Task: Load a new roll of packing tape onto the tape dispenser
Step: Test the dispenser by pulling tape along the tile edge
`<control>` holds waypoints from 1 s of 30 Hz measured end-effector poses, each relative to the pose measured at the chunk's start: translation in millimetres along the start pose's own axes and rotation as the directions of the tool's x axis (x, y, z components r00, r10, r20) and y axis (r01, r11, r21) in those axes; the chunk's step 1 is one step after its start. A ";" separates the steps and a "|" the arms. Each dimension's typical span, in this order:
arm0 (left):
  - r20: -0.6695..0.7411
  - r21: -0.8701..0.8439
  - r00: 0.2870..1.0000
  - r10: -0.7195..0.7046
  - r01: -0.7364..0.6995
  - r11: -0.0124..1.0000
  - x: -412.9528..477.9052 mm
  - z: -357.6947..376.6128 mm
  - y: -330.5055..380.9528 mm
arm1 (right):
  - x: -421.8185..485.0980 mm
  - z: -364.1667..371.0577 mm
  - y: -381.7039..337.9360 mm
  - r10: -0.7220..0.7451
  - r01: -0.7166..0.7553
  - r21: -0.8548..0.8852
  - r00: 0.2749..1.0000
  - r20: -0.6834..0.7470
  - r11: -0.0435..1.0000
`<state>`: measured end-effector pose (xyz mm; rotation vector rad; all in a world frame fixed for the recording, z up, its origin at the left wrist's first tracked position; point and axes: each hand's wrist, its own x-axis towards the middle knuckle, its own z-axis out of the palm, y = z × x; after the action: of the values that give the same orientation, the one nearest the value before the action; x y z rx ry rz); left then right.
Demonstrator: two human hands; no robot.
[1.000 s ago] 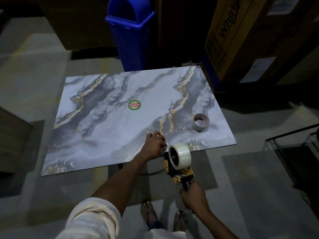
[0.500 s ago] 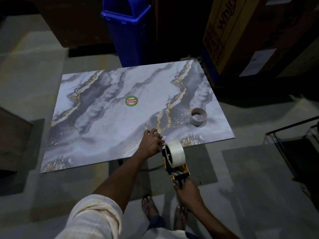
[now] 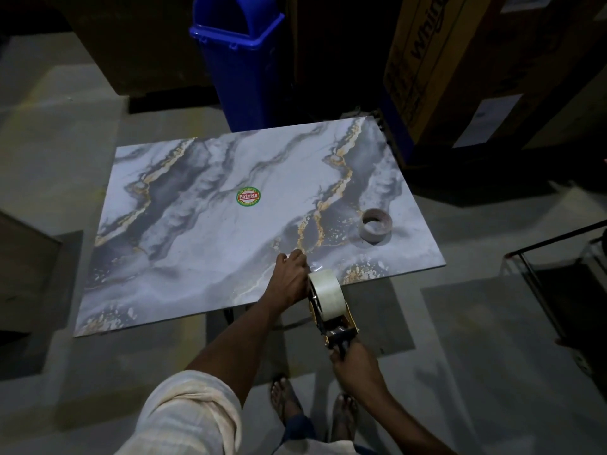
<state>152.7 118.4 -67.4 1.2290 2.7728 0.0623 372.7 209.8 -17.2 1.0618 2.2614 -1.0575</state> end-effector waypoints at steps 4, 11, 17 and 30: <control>-0.011 -0.014 1.000 -0.025 0.025 1.000 4.7 1.0 6.8 | 2.6 -1.3 -1.8 0.011 -0.011 0.011 1.000 0.007 1.000; 0.082 -0.154 0.989 -0.125 0.136 0.979 15.6 -2.8 -6.4 | 11.7 -4.1 -11.2 0.037 -0.037 -0.005 0.998 0.044 0.999; 0.132 -0.287 0.986 -0.097 0.132 0.949 20.0 -5.0 -16.4 | 18.1 -12.4 -15.9 0.049 -0.046 -0.049 0.997 0.058 0.998; 0.079 -0.325 0.994 -0.077 0.099 0.941 20.0 7.7 -22.6 | 22.7 -11.6 -26.2 0.080 -0.080 -0.004 0.992 0.102 0.997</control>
<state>123.6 118.0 -78.6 1.0029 2.6170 0.4499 337.5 218.4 -12.6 1.0640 2.1207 -1.0545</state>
